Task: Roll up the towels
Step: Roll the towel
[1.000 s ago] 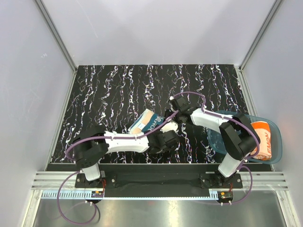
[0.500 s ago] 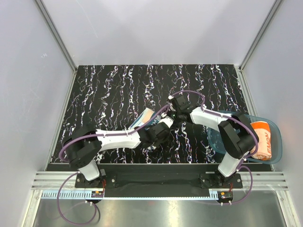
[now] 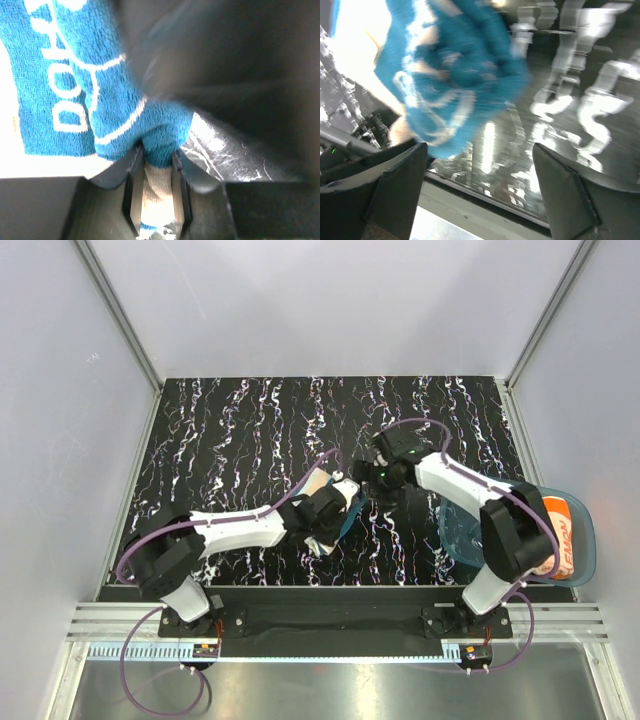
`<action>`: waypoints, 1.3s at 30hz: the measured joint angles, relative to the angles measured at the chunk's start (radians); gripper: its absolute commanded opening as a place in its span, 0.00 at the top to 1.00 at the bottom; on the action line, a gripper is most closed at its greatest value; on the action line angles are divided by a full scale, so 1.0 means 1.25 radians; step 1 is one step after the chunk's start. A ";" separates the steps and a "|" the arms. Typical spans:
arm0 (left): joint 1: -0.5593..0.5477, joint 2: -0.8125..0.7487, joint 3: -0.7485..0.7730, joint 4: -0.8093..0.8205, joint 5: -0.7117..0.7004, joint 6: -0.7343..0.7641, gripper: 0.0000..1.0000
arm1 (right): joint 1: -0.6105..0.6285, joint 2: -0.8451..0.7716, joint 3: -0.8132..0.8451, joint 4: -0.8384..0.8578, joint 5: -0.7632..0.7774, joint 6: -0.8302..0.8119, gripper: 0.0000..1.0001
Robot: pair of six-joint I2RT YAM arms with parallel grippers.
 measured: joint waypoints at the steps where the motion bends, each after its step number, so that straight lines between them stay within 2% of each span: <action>1: 0.005 -0.002 0.000 -0.001 0.013 -0.002 1.00 | -0.015 -0.011 0.000 -0.019 0.009 -0.006 0.05; 7: 0.042 -0.016 -0.003 -0.015 0.109 -0.009 1.00 | -0.123 -0.099 0.006 -0.109 0.084 -0.038 0.03; 12: 0.105 -0.026 -0.003 -0.030 0.246 -0.026 1.00 | -0.146 -0.215 0.008 -0.134 0.142 -0.045 0.02; 16: 0.172 -0.020 -0.001 -0.030 0.376 -0.041 1.00 | -0.146 -0.298 0.004 -0.108 0.103 -0.044 0.02; 20: 0.247 0.031 0.018 -0.020 0.515 -0.056 1.00 | -0.146 -0.330 -0.060 -0.010 0.004 -0.024 0.02; 25: 0.331 0.105 0.028 0.052 0.687 -0.120 1.00 | -0.145 -0.319 -0.184 0.108 -0.109 0.019 0.01; 29: 0.381 0.154 0.028 0.115 0.779 -0.186 0.99 | -0.139 -0.293 -0.254 0.209 -0.167 0.053 0.02; 34: 0.422 0.221 0.031 0.179 0.872 -0.252 0.98 | -0.102 -0.219 -0.291 0.342 -0.190 0.087 0.02; 39: 0.442 0.268 0.059 0.172 0.922 -0.266 0.95 | -0.054 -0.112 -0.292 0.452 -0.180 0.112 0.03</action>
